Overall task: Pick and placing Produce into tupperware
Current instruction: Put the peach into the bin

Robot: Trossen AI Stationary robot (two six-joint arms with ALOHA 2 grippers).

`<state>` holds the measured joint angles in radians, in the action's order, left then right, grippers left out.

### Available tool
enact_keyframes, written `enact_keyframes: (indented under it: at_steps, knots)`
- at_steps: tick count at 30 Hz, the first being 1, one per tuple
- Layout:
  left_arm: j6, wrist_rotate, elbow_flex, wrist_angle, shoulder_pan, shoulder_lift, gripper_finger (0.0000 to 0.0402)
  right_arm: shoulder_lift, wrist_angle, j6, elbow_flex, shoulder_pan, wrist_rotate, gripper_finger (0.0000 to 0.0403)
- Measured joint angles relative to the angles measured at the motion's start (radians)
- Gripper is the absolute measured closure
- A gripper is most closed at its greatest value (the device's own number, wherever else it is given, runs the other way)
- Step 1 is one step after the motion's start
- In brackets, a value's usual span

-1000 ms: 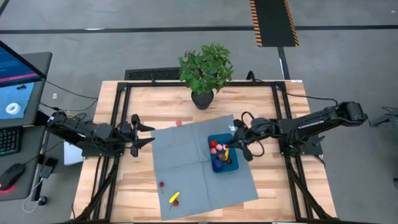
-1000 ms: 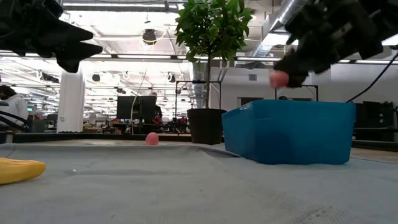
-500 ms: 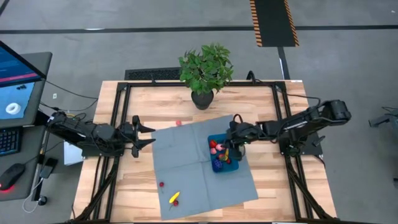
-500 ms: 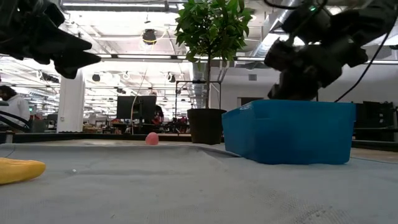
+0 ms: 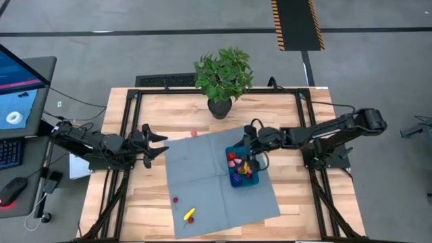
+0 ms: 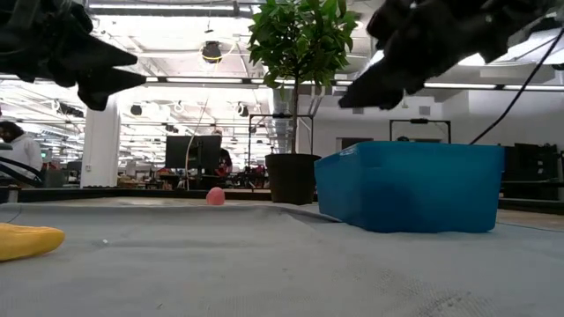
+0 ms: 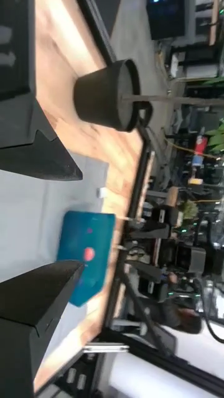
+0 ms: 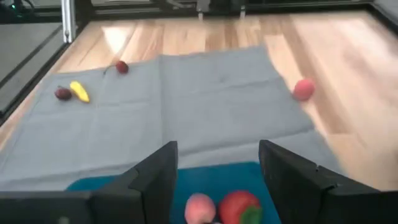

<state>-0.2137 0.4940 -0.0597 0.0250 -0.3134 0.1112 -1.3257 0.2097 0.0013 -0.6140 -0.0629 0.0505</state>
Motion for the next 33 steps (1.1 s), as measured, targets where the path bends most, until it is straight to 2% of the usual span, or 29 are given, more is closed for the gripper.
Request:
enact_keyframes:
  at_steps: [6, 10, 13, 16, 20, 27, 33]
  knots:
    - [-0.027, 0.036, 0.0, 0.018, 0.0, 0.0, 0.0191, 0.179, -0.137, -0.014, 0.001, 0.023, 0.015, 0.0154]
    - [-0.063, 0.109, 0.0, 0.019, 0.001, 0.0, 0.0191, 0.307, -0.155, -0.047, 0.001, -0.028, 0.051, 0.0154]
    - [-0.049, 0.122, 0.0, 0.022, 0.002, 0.0, 0.0191, 0.401, -0.183, -0.079, 0.001, -0.055, 0.047, 0.0154]
    - [-0.02, 0.075, 0.0, 0.051, 0.014, 0.0, 0.0191, 0.509, -0.212, -0.072, 0.002, -0.057, 0.046, 0.0154]
    - [0.009, -0.037, -0.015, 0.091, 0.042, 0.0, 0.0191, 0.674, -0.342, -0.059, 0.002, -0.054, 0.042, 0.0154]
    - [0.058, -0.044, -0.056, 0.098, 0.084, 0.011, 0.0191, 0.924, -0.417, -0.054, 0.09, -0.097, 0.045, 0.0154]
    - [0.036, -0.049, -0.056, 0.097, 0.113, 0.052, 0.0191, 1.151, -0.444, -0.035, 0.208, -0.127, 0.023, 0.0154]
